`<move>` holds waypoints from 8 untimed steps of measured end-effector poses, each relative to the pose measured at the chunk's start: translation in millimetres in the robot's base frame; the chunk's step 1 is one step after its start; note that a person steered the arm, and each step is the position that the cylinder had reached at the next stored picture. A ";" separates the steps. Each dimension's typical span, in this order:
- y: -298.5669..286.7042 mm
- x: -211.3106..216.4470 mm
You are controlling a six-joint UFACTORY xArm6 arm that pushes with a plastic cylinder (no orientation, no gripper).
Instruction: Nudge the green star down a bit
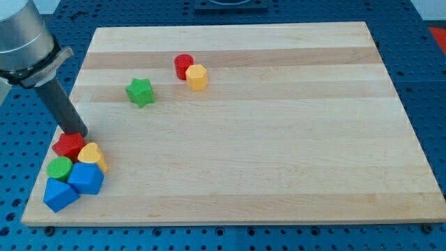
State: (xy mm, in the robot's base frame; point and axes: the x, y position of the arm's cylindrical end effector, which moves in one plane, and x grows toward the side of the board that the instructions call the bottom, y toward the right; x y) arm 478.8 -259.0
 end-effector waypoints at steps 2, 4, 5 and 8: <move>161.6 -16.1; 291.0 -119.3; 301.8 -191.0; 87.0 -161.9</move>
State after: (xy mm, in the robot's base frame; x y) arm 316.8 -172.0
